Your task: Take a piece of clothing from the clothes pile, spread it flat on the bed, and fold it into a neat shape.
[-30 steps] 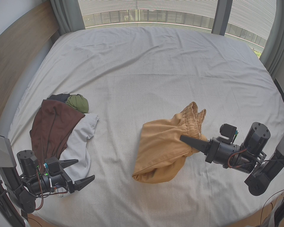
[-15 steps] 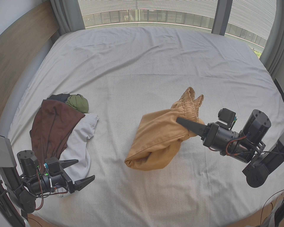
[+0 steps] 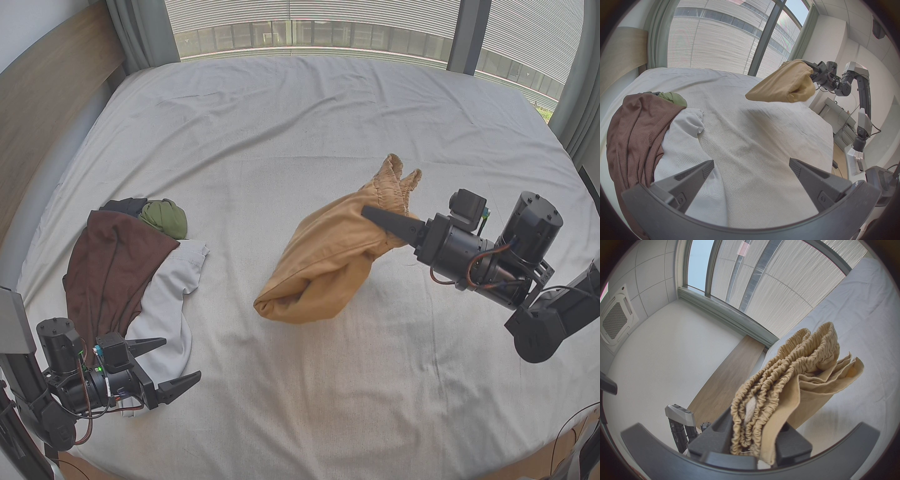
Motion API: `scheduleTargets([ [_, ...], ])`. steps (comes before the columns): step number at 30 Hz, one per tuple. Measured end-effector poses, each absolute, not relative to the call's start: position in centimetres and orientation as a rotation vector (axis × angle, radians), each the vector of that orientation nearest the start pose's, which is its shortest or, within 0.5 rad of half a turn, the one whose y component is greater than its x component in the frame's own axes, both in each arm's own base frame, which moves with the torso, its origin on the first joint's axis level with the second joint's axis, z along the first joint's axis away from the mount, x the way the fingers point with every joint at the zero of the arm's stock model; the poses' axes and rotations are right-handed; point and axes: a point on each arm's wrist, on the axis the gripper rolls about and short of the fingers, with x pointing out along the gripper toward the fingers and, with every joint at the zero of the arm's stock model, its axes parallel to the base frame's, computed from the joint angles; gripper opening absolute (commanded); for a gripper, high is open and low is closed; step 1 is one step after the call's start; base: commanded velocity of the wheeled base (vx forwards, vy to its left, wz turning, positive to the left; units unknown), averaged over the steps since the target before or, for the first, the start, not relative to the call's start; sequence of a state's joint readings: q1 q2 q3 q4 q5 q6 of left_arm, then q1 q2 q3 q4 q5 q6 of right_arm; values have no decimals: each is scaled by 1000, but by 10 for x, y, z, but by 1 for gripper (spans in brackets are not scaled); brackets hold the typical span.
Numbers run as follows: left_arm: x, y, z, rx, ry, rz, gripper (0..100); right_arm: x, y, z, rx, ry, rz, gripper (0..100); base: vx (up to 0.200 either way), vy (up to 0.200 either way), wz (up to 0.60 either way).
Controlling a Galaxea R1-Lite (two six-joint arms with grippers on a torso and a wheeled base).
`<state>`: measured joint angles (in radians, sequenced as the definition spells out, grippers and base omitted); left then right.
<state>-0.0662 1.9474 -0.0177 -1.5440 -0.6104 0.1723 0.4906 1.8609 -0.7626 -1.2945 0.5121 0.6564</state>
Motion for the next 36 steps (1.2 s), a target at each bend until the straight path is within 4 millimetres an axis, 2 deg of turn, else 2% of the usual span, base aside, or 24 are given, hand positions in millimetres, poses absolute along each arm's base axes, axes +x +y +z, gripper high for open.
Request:
scheduleTargets([
  [6,210,-27,51,58,321,-698,100,304,170,196,595,104,1025,0,0,0,0],
  [16,210,-27,51,57,325,-699,100,332,179,201,600,99,1014,0,0,0,0],
  [36,210,-27,48,53,336,-701,100,379,196,194,603,112,995,0,0,0,0],
])
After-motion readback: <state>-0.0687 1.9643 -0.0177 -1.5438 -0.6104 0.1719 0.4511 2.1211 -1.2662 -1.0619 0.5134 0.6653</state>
